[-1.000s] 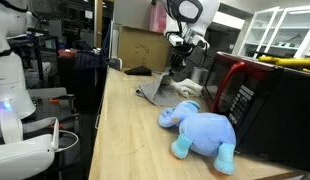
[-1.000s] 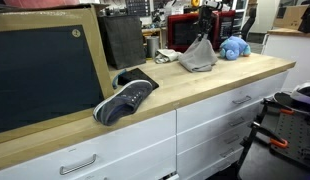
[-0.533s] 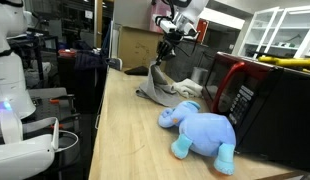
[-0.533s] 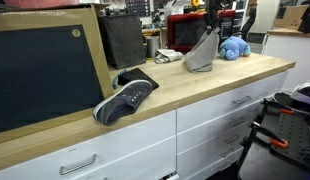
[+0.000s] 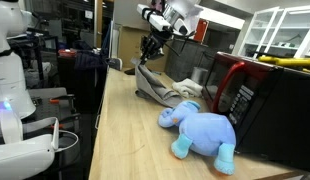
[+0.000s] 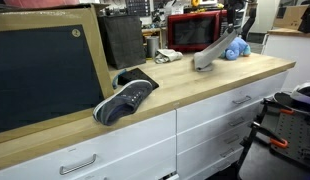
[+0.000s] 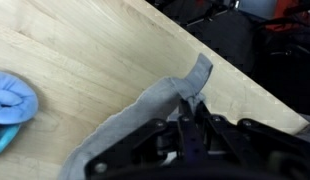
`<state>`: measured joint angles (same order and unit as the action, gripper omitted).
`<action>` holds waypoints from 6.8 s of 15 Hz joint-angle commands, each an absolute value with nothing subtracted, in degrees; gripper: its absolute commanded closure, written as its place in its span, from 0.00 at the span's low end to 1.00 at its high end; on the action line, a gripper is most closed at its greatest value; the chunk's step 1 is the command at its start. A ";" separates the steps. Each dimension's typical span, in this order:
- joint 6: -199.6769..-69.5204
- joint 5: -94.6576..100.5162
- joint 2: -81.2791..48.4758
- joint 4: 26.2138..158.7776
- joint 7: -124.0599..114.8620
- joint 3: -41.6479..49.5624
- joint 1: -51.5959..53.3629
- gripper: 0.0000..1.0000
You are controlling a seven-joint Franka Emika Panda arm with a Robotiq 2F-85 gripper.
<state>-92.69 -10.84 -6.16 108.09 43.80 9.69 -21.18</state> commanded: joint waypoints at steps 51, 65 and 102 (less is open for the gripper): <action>-107.79 -8.42 -27.09 100.86 20.41 9.94 -19.87 0.26; -99.25 -9.63 -26.85 96.37 16.97 8.68 -18.95 0.99; -92.22 -19.09 -42.22 61.64 -21.99 3.41 -9.55 0.25</action>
